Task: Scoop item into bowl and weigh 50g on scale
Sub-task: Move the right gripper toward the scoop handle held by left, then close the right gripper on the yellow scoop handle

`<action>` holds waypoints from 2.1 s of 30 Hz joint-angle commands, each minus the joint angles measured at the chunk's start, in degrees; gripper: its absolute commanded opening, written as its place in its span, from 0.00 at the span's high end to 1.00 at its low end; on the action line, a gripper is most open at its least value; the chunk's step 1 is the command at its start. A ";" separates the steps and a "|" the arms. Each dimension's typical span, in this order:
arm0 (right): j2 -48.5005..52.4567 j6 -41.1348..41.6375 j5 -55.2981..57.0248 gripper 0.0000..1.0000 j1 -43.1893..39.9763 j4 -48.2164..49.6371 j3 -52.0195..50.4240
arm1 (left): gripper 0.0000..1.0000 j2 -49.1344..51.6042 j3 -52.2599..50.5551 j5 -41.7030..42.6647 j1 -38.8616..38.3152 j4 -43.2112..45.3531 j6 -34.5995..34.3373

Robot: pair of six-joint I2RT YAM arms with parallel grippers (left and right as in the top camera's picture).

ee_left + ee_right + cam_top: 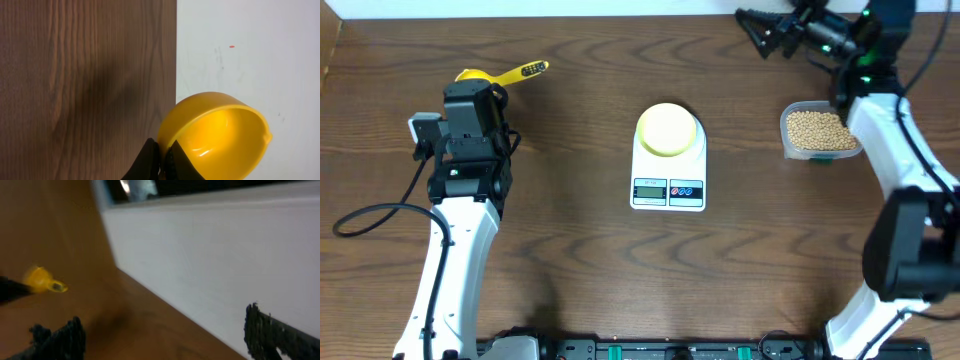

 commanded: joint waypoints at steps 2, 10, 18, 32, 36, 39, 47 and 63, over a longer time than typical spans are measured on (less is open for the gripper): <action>3.39 11.72 -6.12 0.01 3.45 6.49 1.86 | 0.92 -0.20 1.14 -0.37 0.20 -0.37 -0.31; 4.59 12.98 -6.56 0.01 9.03 7.89 1.84 | 0.92 -0.20 1.14 4.63 0.04 -0.28 -0.35; 4.59 12.92 -5.97 0.01 14.01 7.85 1.84 | 0.92 -0.20 1.14 10.12 -2.14 1.05 -0.35; 4.59 13.14 -6.95 0.01 16.24 8.63 1.81 | 0.92 -0.20 1.14 14.71 -8.20 9.25 -0.31; 4.59 15.67 -6.97 0.01 16.46 8.59 1.81 | 0.92 -0.20 1.14 14.69 -10.10 9.40 -0.28; 4.59 18.12 -6.99 0.01 16.90 8.50 1.81 | 0.92 -0.20 1.14 14.69 -11.32 9.42 -0.07; 4.59 18.23 -11.54 0.01 19.21 8.37 1.79 | 0.92 -0.20 1.14 14.69 -13.07 9.84 -0.09; 4.61 17.97 -13.11 0.23 21.09 2.78 1.79 | 0.92 -0.20 1.14 14.69 -14.56 9.99 0.35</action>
